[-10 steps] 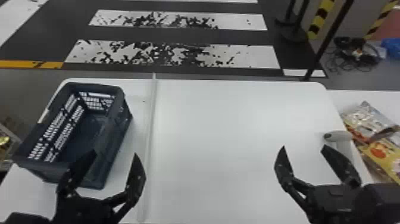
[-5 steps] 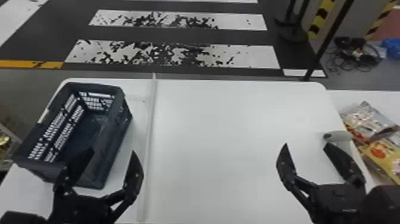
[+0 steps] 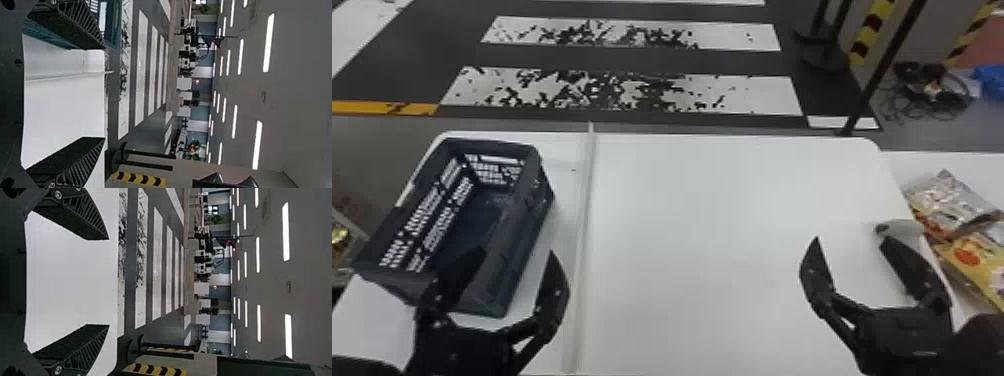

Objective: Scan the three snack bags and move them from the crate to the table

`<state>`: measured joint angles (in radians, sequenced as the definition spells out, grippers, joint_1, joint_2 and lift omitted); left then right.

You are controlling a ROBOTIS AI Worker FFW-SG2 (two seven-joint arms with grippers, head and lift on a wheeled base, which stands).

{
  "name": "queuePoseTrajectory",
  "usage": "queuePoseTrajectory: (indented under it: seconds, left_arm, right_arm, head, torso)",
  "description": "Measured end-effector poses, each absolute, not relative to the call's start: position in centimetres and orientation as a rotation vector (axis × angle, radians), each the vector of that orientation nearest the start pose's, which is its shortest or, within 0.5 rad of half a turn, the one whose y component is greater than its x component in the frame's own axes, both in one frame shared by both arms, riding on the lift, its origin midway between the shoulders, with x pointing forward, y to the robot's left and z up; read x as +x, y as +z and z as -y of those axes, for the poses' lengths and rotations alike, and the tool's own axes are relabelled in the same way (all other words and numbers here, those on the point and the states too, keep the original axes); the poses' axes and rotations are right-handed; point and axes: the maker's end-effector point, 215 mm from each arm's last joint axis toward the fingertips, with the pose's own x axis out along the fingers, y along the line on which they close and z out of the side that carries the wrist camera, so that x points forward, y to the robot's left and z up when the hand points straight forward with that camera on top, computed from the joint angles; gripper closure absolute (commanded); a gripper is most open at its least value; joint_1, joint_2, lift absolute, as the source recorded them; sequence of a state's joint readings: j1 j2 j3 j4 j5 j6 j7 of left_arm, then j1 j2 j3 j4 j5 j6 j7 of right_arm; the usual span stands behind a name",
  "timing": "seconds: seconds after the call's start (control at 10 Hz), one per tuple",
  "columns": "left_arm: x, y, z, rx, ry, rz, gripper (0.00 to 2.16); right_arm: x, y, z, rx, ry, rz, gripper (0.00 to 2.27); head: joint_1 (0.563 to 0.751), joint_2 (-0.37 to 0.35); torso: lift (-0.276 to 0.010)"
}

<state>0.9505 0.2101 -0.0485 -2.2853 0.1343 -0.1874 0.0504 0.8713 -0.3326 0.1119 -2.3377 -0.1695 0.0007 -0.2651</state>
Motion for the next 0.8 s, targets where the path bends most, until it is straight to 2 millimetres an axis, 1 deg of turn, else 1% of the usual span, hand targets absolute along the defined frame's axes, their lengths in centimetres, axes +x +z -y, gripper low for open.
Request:
queuePoseTrajectory:
  seconds: [0.8]
  left_arm:
    - [31.83, -32.46, -21.93, -0.042, -0.102, -0.065, 0.04]
  right_arm:
    - [33.57, -33.12, 21.32, 0.013, 0.060, -0.134, 0.10]
  head:
    - [0.695, 0.010]
  torso:
    - [-0.062]
